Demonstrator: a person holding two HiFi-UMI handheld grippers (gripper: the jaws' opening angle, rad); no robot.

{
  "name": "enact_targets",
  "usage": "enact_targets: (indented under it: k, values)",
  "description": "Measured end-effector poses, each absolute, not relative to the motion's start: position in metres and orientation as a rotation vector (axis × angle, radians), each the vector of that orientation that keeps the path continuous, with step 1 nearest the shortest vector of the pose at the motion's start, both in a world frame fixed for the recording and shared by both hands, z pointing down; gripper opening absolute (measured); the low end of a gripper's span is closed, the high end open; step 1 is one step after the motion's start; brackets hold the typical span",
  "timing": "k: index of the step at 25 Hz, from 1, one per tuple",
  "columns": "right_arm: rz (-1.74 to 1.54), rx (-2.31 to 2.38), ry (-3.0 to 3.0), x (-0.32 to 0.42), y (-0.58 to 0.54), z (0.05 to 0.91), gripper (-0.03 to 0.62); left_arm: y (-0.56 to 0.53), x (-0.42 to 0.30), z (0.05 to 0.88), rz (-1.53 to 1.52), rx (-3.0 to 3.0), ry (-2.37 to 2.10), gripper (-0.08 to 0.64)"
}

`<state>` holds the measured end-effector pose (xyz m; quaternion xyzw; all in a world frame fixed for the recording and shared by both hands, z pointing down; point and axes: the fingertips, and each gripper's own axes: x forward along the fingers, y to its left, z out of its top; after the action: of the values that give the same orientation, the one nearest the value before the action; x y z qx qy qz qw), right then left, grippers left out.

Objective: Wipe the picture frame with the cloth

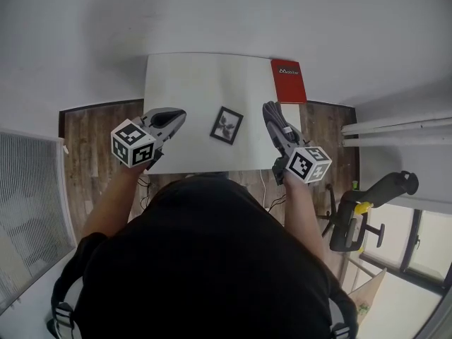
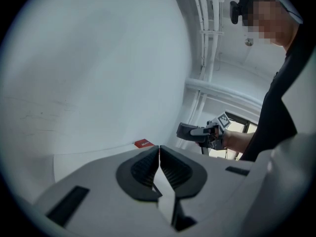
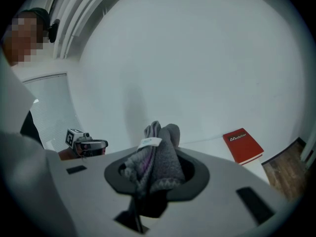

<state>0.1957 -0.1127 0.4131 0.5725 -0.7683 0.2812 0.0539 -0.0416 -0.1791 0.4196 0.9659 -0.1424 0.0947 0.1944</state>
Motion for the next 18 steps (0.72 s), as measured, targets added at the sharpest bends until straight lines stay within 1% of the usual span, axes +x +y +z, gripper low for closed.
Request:
enact_targets:
  k: [8, 18]
  values:
    - [0.855, 1.703, -2.295, 0.206, -0.126, 0.433, 0.103, -0.179, -0.030, 0.444, 0.343, 2.698, -0.419, 0.012]
    - [0.907, 1.631, -2.215, 0.218, -0.160, 0.488, 0.103, -0.192, -0.009, 0.494, 0.488, 2.683, -0.410, 0.012]
